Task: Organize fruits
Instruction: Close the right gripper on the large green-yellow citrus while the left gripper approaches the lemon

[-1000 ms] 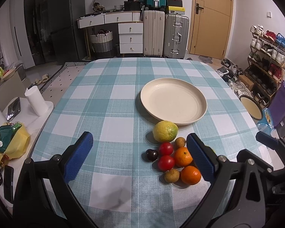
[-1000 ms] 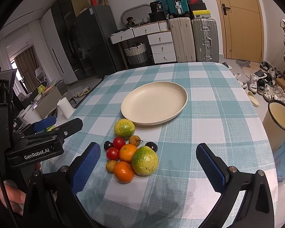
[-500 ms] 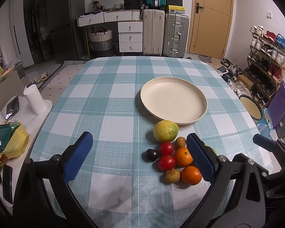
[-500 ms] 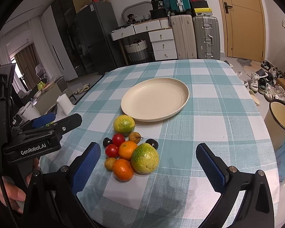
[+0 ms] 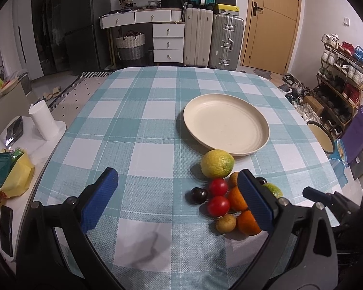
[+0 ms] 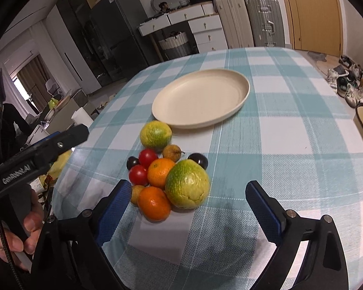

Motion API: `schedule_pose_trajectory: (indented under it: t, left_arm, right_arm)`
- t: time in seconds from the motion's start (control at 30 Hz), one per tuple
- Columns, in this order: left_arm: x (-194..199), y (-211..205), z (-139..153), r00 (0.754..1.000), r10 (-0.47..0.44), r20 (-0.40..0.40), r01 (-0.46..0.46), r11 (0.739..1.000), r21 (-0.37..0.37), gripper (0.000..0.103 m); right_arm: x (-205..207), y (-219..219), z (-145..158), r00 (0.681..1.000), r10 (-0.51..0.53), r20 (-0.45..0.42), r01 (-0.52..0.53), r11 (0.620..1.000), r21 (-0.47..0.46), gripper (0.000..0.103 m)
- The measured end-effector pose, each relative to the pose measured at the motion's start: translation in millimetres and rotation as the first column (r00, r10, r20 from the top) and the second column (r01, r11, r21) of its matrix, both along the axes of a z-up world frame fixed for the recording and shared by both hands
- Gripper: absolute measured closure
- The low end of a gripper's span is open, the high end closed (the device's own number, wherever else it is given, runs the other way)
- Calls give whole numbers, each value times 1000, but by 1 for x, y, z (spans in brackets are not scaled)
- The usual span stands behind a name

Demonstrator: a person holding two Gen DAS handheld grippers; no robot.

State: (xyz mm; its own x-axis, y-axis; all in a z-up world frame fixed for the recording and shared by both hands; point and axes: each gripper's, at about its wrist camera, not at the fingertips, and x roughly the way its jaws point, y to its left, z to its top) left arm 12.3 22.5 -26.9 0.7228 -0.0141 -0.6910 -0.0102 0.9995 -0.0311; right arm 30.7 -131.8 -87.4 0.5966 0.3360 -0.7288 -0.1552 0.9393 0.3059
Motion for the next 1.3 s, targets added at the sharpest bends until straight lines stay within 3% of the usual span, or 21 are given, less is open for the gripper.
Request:
schedule_pose_trajectory:
  t: [0.1,0.23,0.67,0.93,1.3]
  left_arm:
    - [0,2,0,1000,2,-1,-2,1000,-2,4]
    - [2,5,-2,1000,2,-5,-2,1000,-7,4]
    - [4,6,-7,1000,3,-13,-3,1000,-11,4]
    - [13,8,-11,1000,5,-27,-5,1000,-21,4]
    - [32,12,-19,997,-18,-72,14,998,-58,4]
  right_arm:
    - [4,2,-7,1000,0,-16,0,1000,4,6]
    - [11,0,-17,999,4,-49,-2,999,40,17]
    - [22,-3,-34,994,16,-106,-2,992,128,32]
    - [21,-5,-34,995,33,-94,-18,987,159,50]
    - [17,-15,-37,996,23,-88,-3,975,224,53]
